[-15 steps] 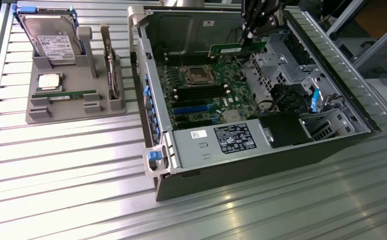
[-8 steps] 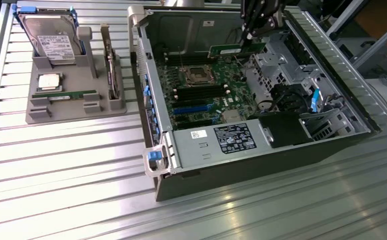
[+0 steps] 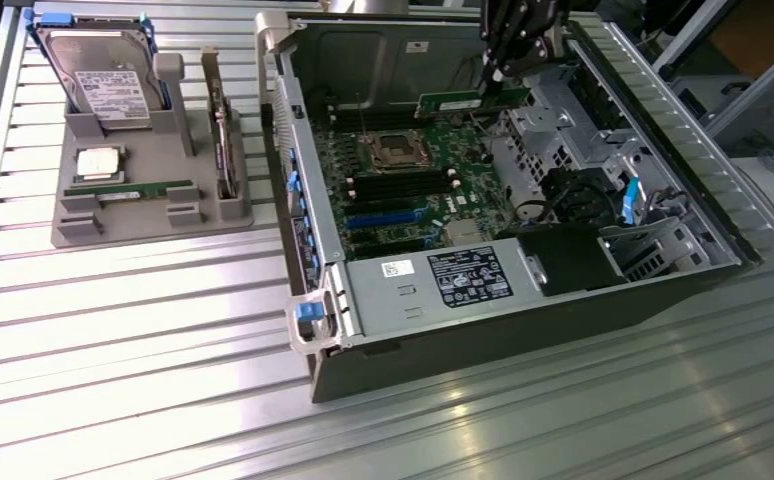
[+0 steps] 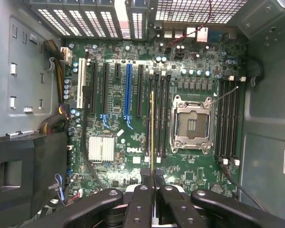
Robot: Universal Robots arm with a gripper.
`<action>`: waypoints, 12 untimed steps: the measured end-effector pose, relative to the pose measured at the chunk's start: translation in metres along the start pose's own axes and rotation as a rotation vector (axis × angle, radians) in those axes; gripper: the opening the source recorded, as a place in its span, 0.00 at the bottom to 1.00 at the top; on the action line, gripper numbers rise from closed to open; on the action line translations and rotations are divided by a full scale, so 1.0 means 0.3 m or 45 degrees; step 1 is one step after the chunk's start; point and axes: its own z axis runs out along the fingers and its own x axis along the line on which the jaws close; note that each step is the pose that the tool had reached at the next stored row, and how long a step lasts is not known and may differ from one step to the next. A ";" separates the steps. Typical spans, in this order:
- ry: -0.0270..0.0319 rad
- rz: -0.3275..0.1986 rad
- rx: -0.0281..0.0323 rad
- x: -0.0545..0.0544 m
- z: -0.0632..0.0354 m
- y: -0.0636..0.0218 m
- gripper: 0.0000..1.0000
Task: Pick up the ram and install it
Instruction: 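Insert the ram into the slot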
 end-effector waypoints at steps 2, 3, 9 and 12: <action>-0.0001 0.000 0.0000 0.000 0.003 0.000 0.12; 0.0000 0.000 0.0000 0.000 0.004 0.000 0.12; -0.0001 0.000 0.0001 0.000 0.012 -0.001 0.12; 0.0000 0.000 0.0000 0.000 0.016 -0.001 0.12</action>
